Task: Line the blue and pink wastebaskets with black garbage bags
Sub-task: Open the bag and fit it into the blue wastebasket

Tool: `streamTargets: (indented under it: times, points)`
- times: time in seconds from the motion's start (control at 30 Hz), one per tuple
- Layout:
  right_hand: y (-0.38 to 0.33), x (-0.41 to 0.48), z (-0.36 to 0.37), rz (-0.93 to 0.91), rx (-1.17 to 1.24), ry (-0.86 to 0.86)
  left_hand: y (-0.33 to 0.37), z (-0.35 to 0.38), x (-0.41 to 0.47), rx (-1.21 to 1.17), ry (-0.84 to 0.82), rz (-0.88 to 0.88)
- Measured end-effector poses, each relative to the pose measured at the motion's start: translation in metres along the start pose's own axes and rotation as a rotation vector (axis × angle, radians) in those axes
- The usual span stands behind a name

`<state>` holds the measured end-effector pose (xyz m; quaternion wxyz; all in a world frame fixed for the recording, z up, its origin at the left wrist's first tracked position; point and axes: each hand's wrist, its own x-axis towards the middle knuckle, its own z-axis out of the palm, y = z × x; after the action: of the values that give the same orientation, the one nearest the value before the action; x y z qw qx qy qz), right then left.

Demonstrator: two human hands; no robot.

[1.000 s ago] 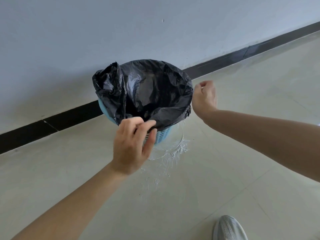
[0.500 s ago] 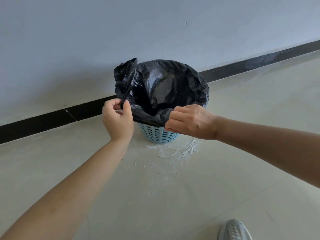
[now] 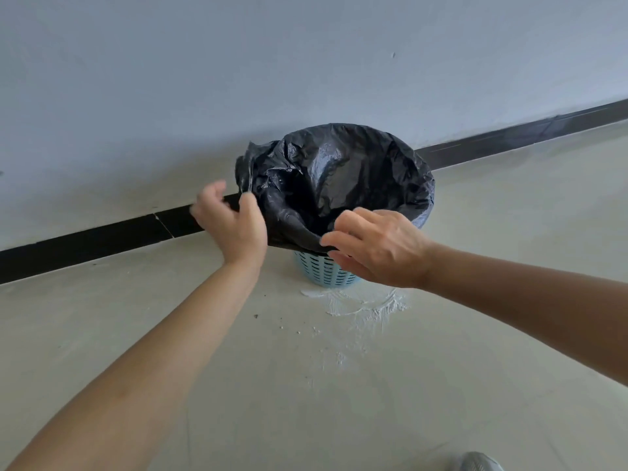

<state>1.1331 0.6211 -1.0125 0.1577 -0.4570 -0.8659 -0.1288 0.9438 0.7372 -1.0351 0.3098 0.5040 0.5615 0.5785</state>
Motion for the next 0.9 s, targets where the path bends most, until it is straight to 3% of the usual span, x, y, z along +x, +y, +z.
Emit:
streamTargets:
  times: [0.1,0.17,0.2,0.27,0.33,0.4,0.5,0.67,0.7,0.73,0.8,0.87,0.9]
  points:
    - [0.000,0.003,0.003,0.009,0.002,-0.032,0.020,0.008,0.018,0.243,-0.106,0.744]
    - [0.000,0.003,0.006,-0.002,0.008,-0.025,0.029,0.020,0.028,0.399,-0.382,0.963]
    - [0.000,0.003,0.007,-0.010,0.010,-0.015,0.030,0.027,0.031,0.513,-0.535,0.974]
    - [0.001,0.003,0.008,-0.025,0.026,0.001,0.023,0.037,0.034,0.722,-0.714,0.783]
    - [0.002,0.001,0.010,-0.009,0.050,0.002,0.013,0.040,0.036,0.784,-0.750,0.423]
    - [0.002,-0.003,0.012,0.055,0.081,-0.017,0.005,0.038,0.037,0.640,-0.706,0.100]
    - [0.005,-0.011,0.017,0.171,0.061,-0.113,-0.004,0.038,0.035,0.224,-0.597,-0.240]
    - [0.016,-0.012,0.021,0.185,0.016,-0.163,-0.011,0.036,0.022,-0.103,-0.419,-0.583]
    - [0.019,-0.012,0.020,0.185,0.034,-0.151,-0.012,0.035,0.018,-0.142,-0.401,-0.584]
    - [0.022,-0.012,0.018,0.201,0.076,-0.114,-0.015,0.033,0.014,-0.123,-0.371,-0.488]
    - [0.029,-0.009,0.014,0.311,0.181,0.074,-0.019,0.026,0.009,0.062,-0.269,-0.086]
    - [0.044,-0.003,0.012,0.584,0.216,0.271,-0.021,0.020,0.012,0.205,-0.135,0.337]
    - [0.053,0.000,0.011,0.769,0.216,0.284,-0.020,0.018,0.012,0.245,-0.100,0.455]
